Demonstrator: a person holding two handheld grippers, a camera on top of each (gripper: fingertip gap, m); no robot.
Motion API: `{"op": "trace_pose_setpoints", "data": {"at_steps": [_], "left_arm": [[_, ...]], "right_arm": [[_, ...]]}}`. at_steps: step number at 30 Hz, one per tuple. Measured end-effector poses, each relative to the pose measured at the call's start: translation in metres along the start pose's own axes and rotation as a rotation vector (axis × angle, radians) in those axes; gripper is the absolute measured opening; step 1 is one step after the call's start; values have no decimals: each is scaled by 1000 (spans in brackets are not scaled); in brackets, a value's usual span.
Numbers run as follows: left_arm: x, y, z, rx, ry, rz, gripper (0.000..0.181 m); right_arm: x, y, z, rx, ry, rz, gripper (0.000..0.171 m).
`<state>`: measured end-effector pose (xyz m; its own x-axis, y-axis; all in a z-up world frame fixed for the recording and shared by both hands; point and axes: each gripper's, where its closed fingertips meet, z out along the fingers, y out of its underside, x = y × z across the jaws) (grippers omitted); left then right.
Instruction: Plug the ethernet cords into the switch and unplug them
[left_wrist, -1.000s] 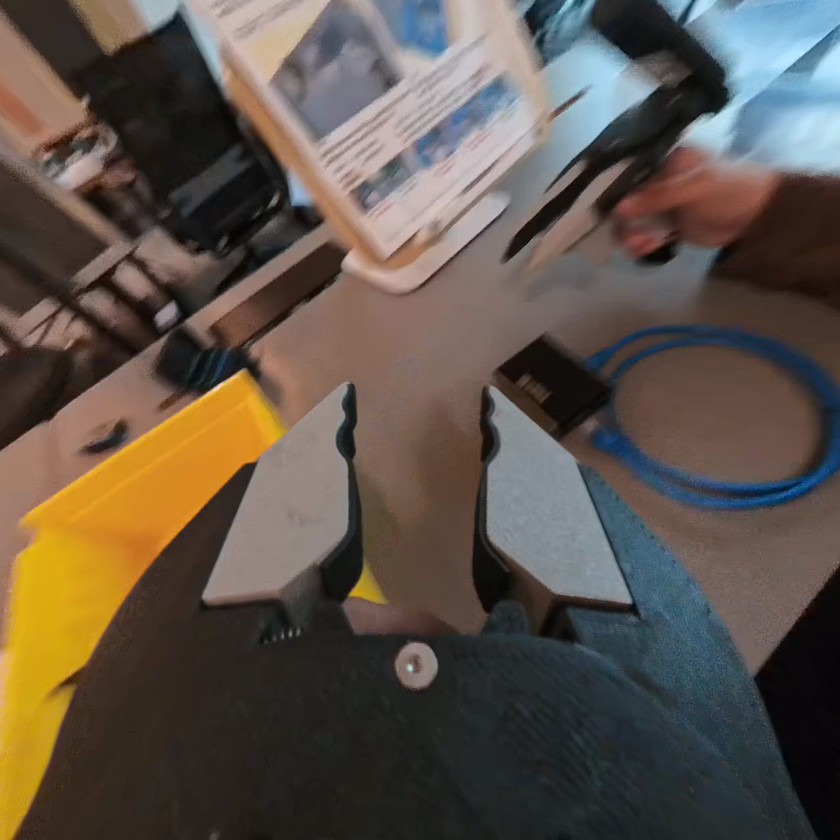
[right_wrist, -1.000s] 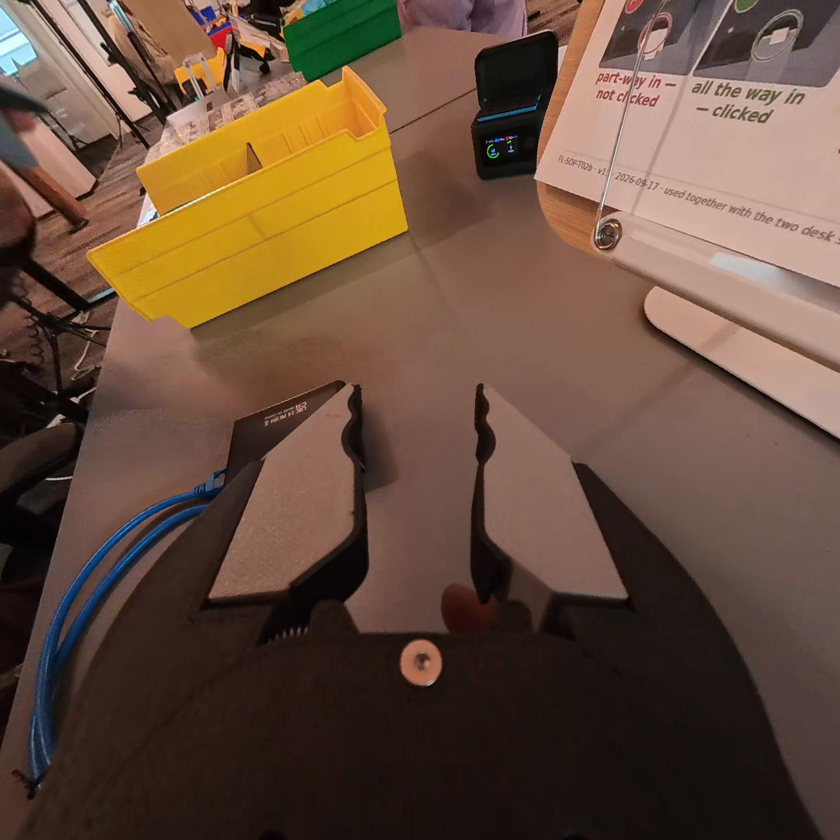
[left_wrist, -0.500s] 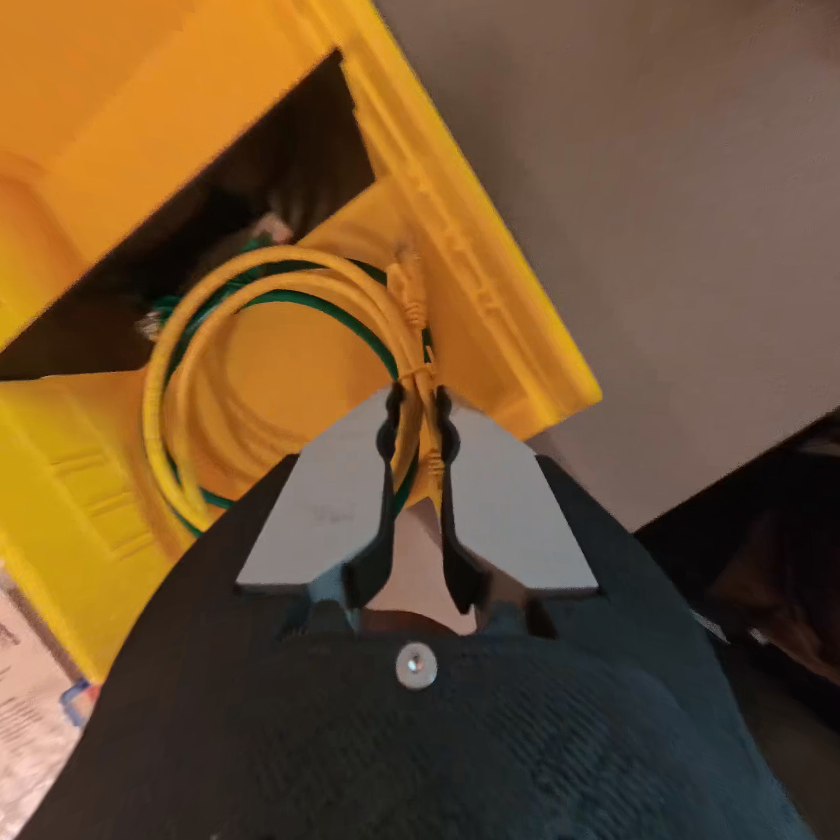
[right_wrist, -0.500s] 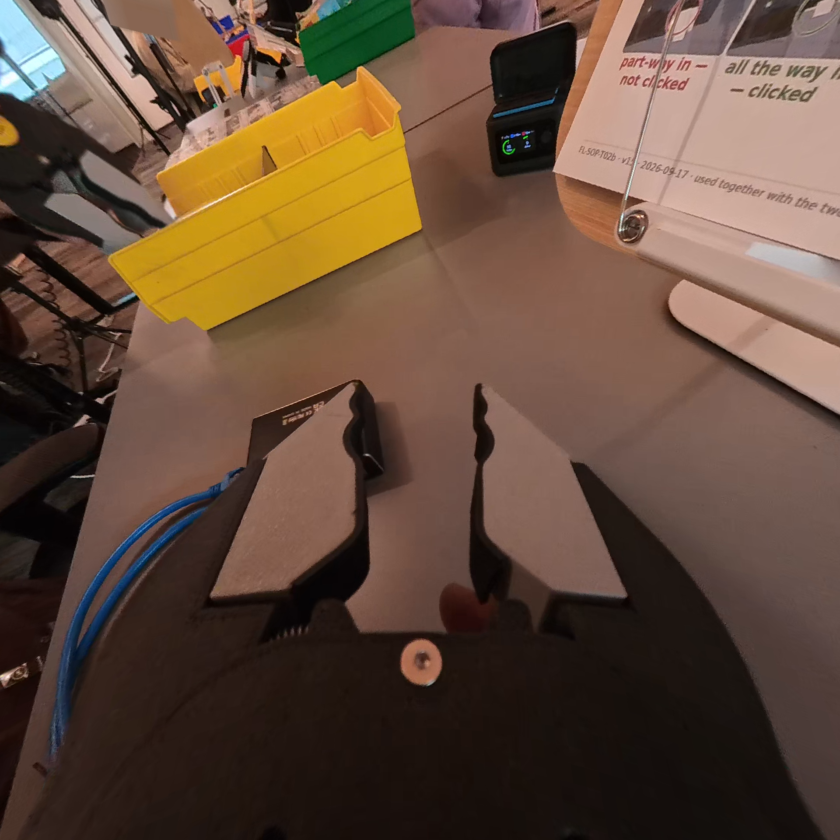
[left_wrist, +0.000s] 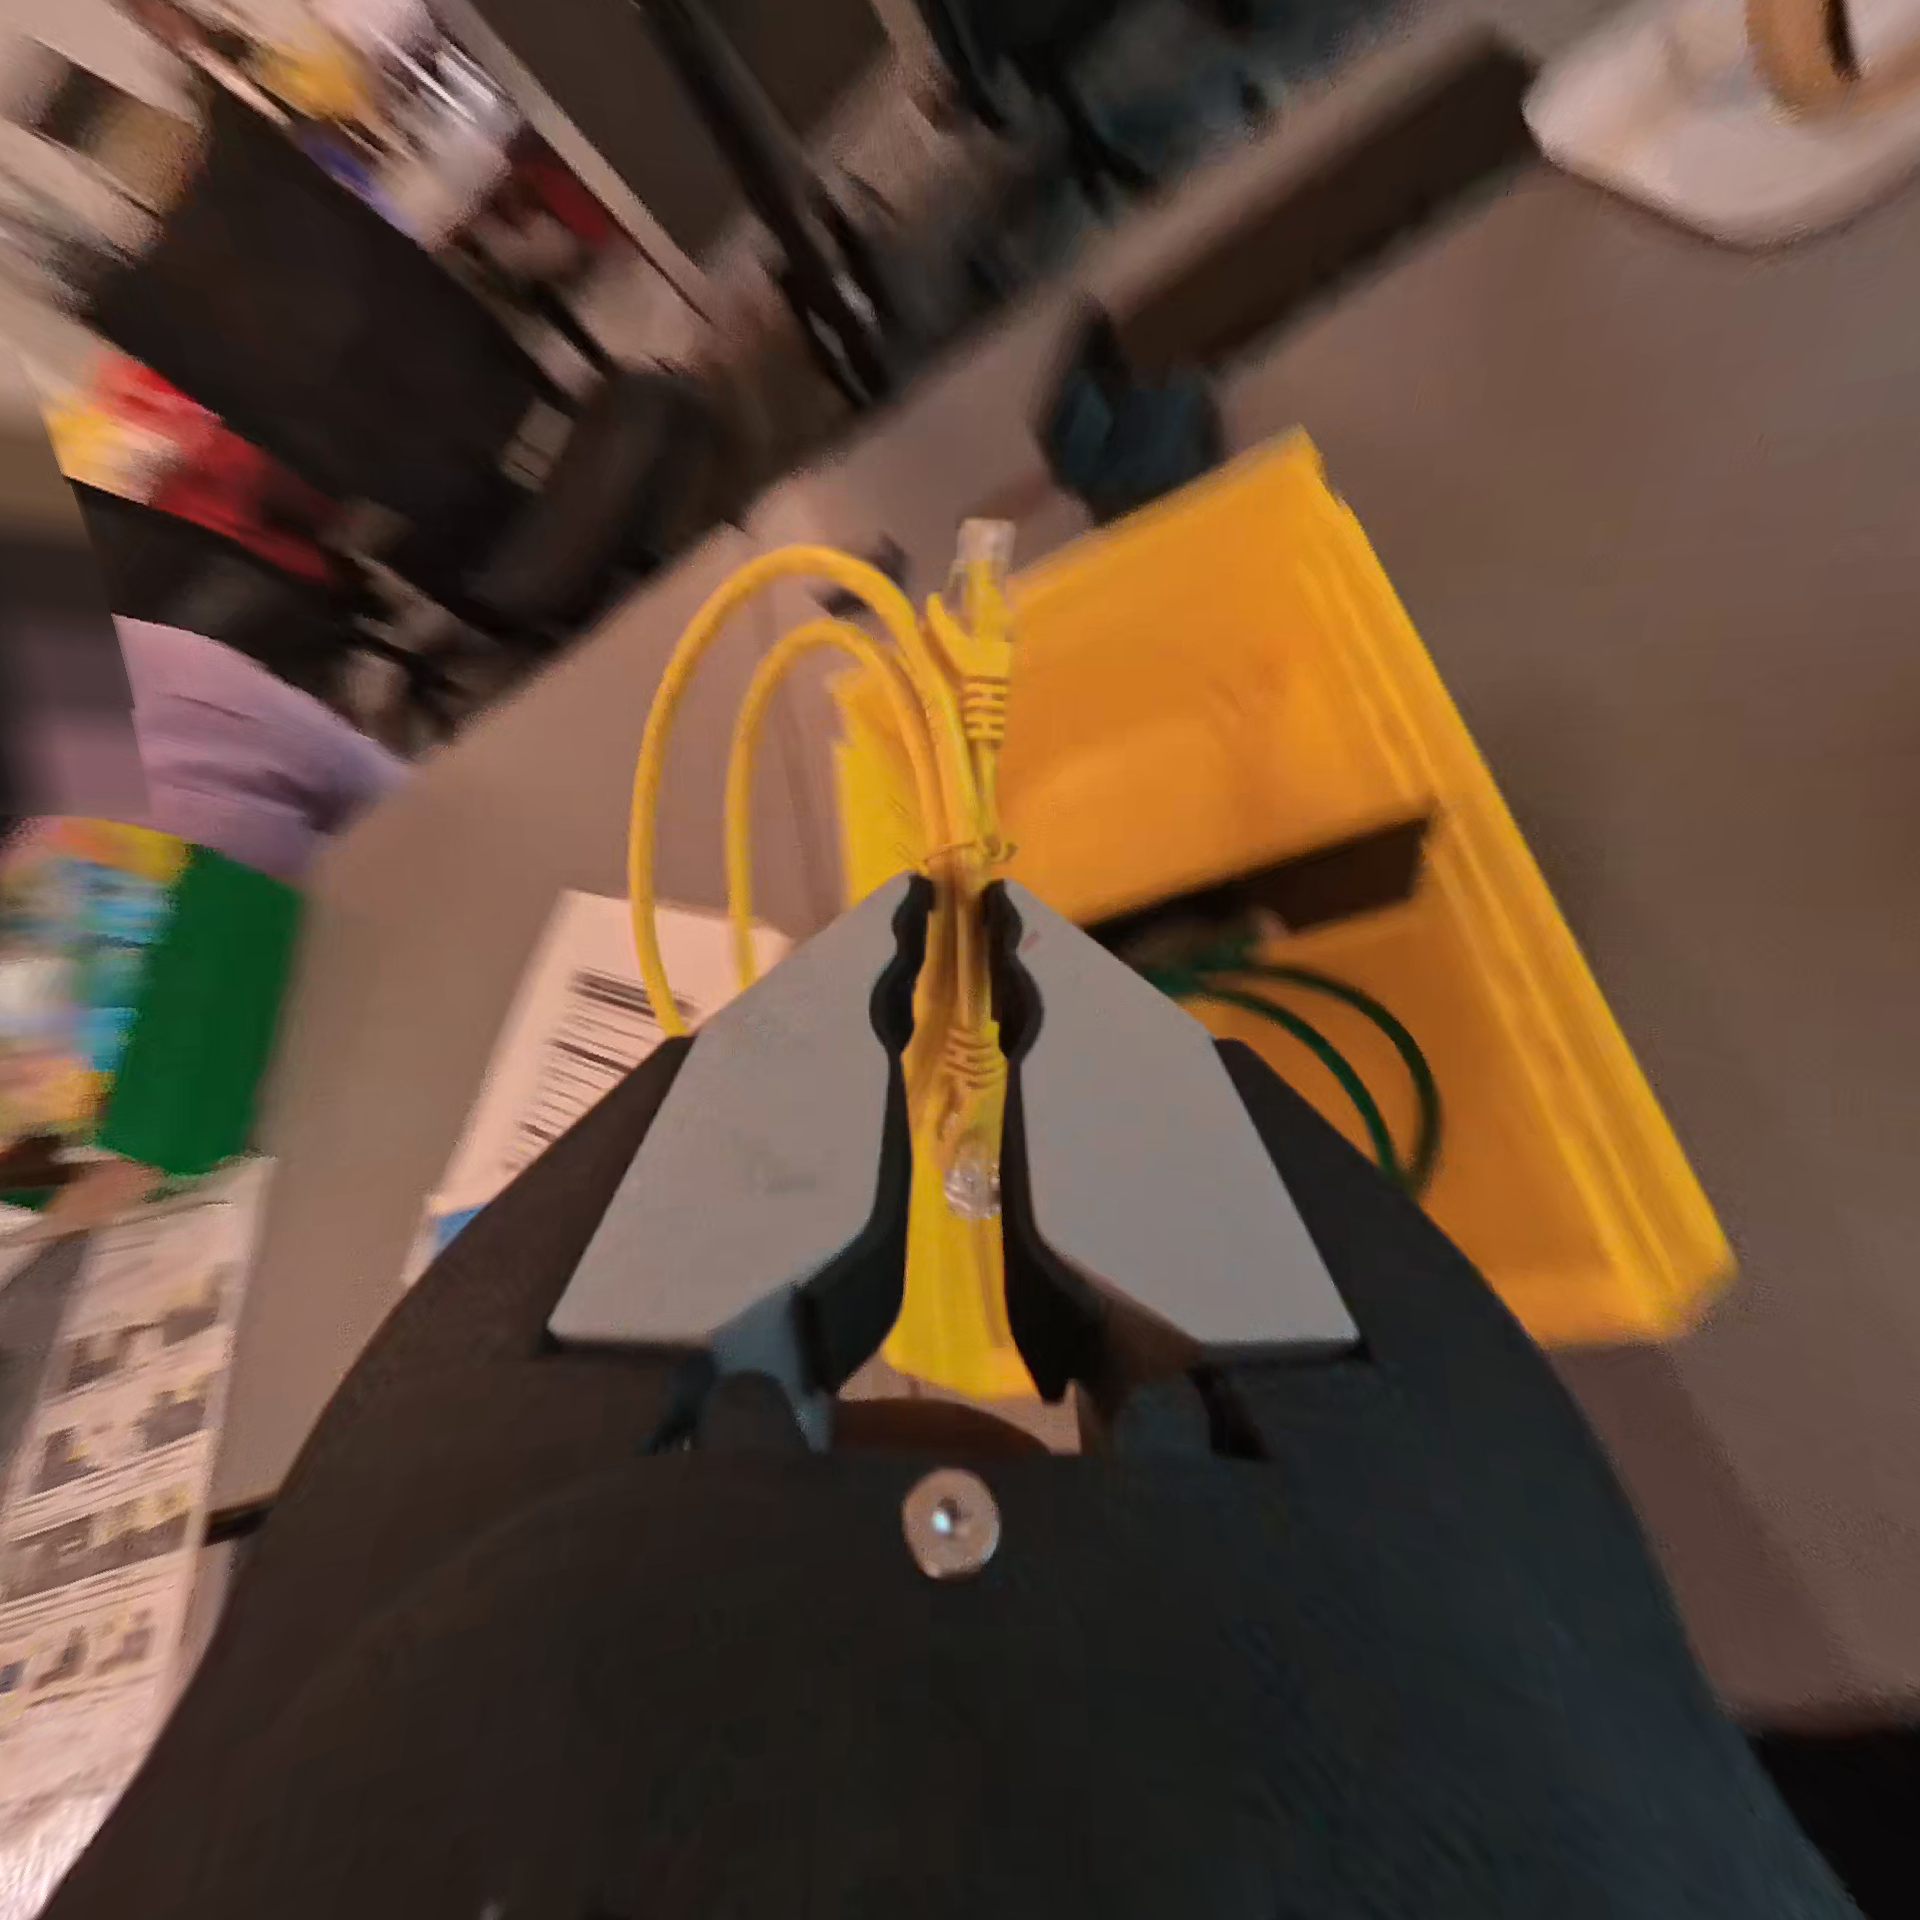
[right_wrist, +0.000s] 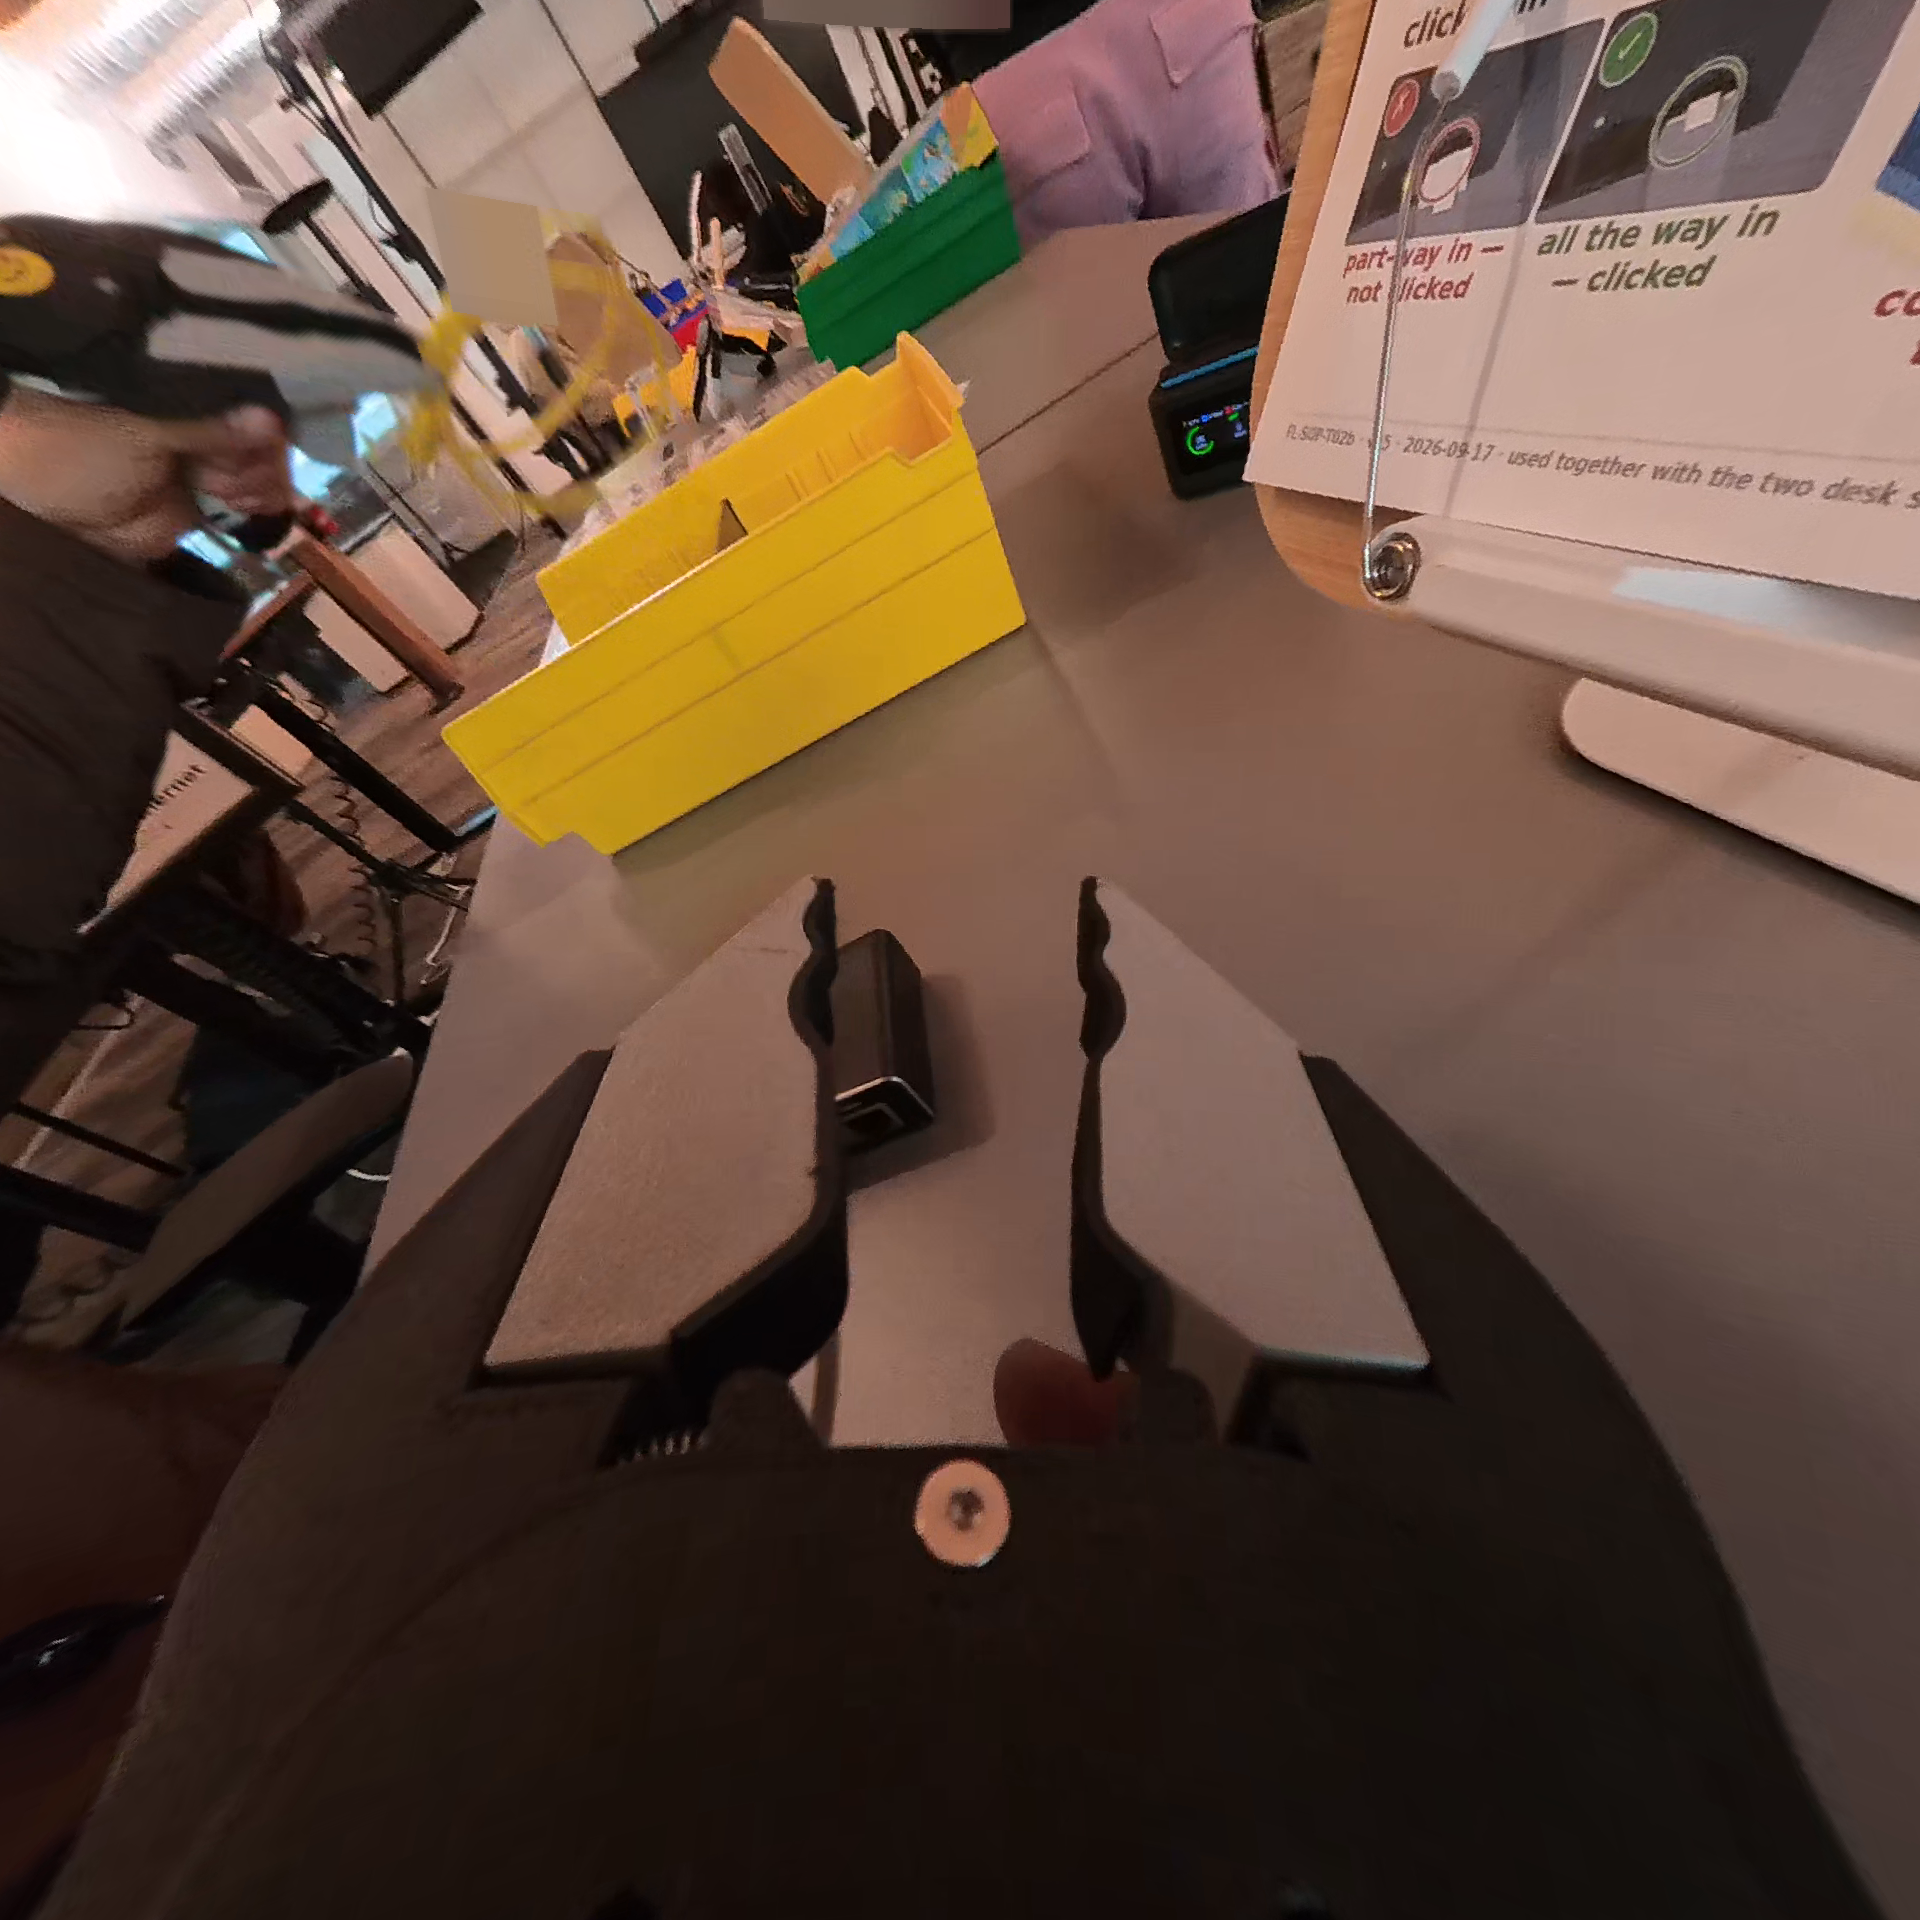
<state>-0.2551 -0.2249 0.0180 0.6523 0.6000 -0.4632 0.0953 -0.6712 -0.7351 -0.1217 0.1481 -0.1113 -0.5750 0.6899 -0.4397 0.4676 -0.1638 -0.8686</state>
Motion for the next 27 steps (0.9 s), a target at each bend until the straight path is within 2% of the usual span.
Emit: {"op": "trace_pose_setpoints", "data": {"at_steps": [1,3,7,9,11,14,16,19,21,24,26,27], "left_arm": [[-17,-16,-8,72,-88,-17,9],[-37,-41,-24,187,-186,-54,9],[-9,-80,-41,339,-98,-55,8],[25,-95,-41,362,-22,8,8],[63,-111,-38,401,41,86,9],[145,-134,-29,468,223,167,9],[204,-145,-16,489,336,221,9],[289,-154,7,502,485,303,7],[343,-149,21,482,624,333,6],[388,-145,40,480,743,298,59],[398,-145,48,518,812,238,66],[399,-146,50,547,851,196,66]], "right_arm": [[0,0,-1,1,-1,4,43],[1,-1,-2,7,3,4,43],[-3,-5,-4,24,-14,-5,43],[-13,-7,-3,27,-69,-4,46],[-36,-9,-4,32,-205,10,50],[-67,-15,-9,51,-381,16,58],[-74,-20,-13,61,-382,-27,58],[-56,-49,-32,203,-162,-130,40],[-34,-72,-60,316,44,-146,44],[-2,-88,-99,391,346,-218,51],[10,-86,-106,379,429,-250,53],[12,-81,-100,347,413,-244,53]]}}
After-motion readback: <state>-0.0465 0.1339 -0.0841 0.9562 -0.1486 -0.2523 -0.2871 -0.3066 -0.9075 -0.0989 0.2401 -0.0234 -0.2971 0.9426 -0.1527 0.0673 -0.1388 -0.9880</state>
